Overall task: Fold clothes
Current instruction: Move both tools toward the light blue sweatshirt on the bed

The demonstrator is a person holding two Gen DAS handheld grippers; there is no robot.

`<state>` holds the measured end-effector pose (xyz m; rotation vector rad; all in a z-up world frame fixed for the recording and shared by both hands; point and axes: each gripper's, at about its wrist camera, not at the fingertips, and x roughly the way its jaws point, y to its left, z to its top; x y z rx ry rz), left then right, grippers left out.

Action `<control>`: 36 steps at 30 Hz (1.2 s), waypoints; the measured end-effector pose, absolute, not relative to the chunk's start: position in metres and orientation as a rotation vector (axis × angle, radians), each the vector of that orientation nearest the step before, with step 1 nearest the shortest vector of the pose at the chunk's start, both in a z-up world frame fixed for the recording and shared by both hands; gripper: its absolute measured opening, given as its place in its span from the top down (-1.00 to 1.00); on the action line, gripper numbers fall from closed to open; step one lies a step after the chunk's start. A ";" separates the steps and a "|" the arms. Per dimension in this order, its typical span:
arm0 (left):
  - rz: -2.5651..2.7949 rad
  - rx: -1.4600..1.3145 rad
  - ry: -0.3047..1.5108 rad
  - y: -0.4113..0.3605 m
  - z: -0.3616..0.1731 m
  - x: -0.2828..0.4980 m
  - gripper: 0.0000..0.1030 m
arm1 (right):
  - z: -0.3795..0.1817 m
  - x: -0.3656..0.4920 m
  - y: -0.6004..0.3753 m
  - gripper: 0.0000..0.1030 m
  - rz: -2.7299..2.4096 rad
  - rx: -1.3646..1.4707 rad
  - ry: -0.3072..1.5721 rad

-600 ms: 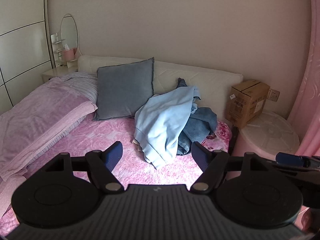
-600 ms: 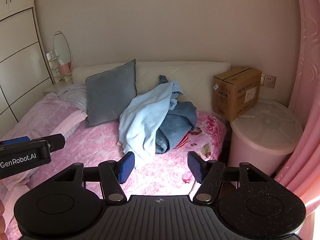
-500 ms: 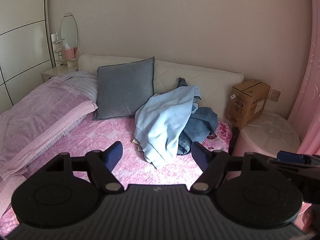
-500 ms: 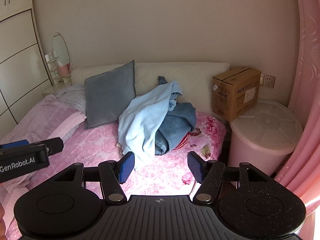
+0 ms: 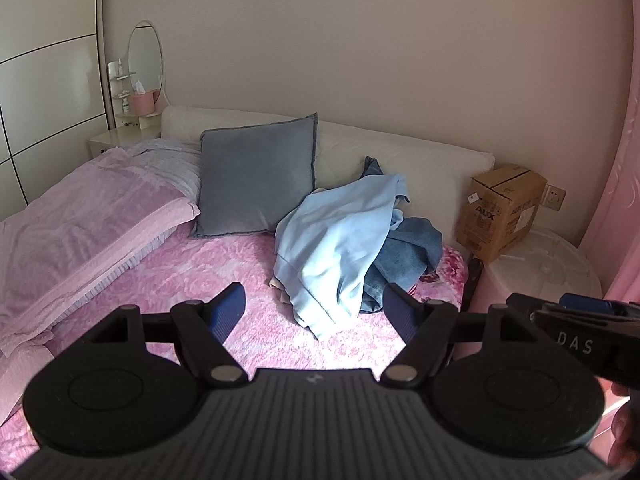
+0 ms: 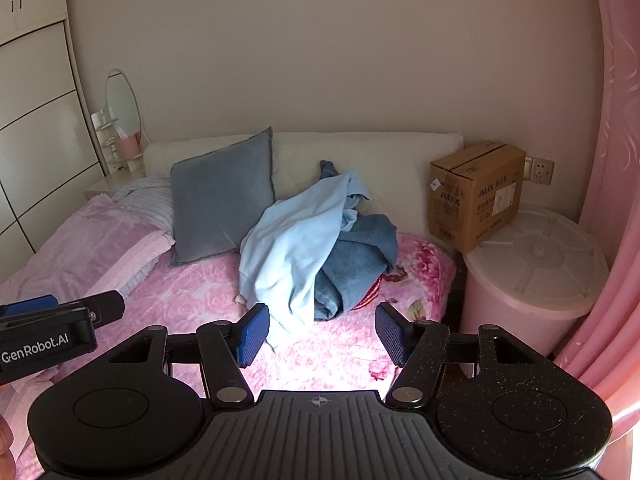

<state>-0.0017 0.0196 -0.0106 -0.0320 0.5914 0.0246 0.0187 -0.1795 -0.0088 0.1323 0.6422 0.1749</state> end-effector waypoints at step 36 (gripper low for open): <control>0.049 -0.033 0.635 0.049 -0.019 0.035 -0.41 | -0.027 0.056 -0.156 -0.21 0.128 0.120 0.653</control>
